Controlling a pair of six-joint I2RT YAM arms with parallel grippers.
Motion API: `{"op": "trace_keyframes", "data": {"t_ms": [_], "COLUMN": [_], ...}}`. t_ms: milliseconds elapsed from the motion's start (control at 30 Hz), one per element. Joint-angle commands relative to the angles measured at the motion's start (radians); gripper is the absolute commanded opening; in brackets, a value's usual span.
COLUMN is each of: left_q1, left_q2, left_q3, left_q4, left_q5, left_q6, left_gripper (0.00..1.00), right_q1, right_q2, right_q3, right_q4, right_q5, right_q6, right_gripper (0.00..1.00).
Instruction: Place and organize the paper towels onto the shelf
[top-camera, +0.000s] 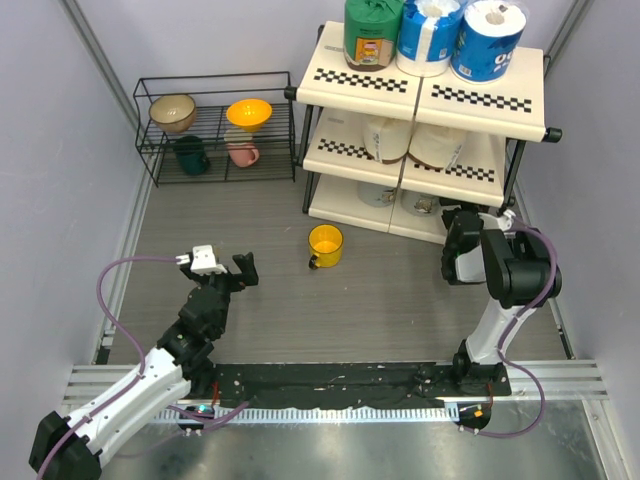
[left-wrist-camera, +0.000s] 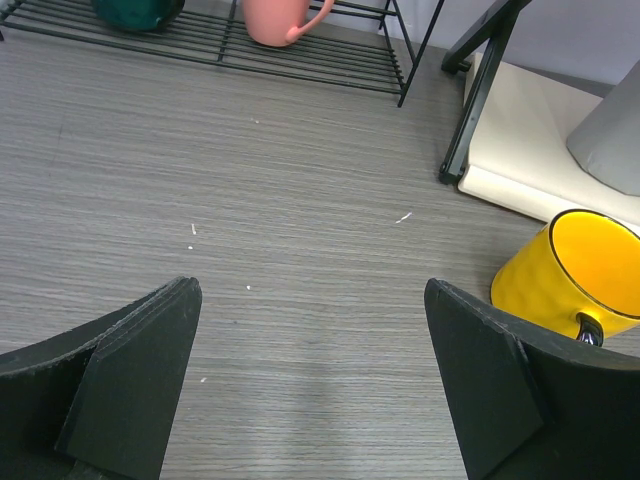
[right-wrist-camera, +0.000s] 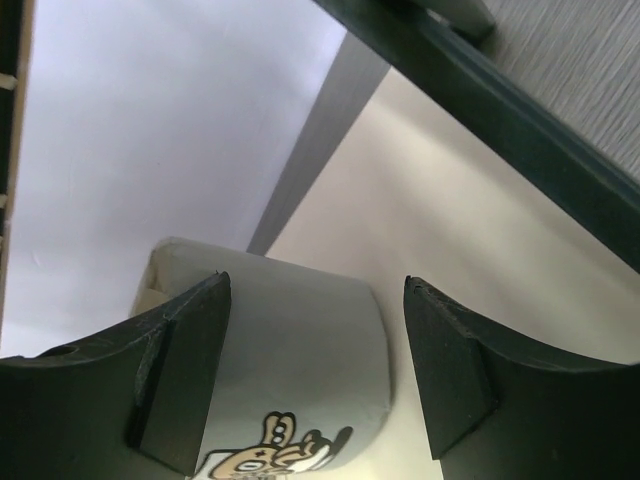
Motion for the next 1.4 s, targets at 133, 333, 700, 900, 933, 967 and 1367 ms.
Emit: {"op": "trace_keyframes", "data": {"t_ms": [133,333,700,900,933,967,1367], "left_q1": [0.006,0.006,0.006,0.006,0.006,0.006,0.006], "left_q2": [0.001,0.001,-0.005,-0.006,-0.003,-0.005,-0.006], "left_q3": [0.006,0.006,0.003,0.003,0.003,0.003,0.003], "left_q4": [0.044,0.044,0.043,0.043,0.043,0.043,0.043], "left_q5": [-0.008,-0.008,-0.011,-0.011,-0.012,-0.011,-0.009], "left_q6": [-0.006,-0.006,-0.008,-0.01,-0.01,-0.01,-0.008], "left_gripper": [1.0,1.0,1.0,1.0,1.0,1.0,1.0], "right_q1": [0.0,0.0,-0.001,0.0,-0.001,0.0,0.0], "right_q2": [0.036,0.048,0.007,-0.091,-0.126,-0.143,-0.547], "right_q3": [0.032,0.029,-0.015,-0.087,-0.1,-0.124,-0.278], "right_q4": [0.049,0.078,0.104,0.086,0.084,0.078,-0.222], "right_q5": [-0.099,-0.143,-0.122,-0.125,-0.123,-0.125,-0.249], "right_q6": [-0.012,-0.015,-0.023,-0.042,-0.043,-0.045,0.004], "right_gripper": [0.76,0.76,0.78,0.79,0.79,0.79,0.8]}}
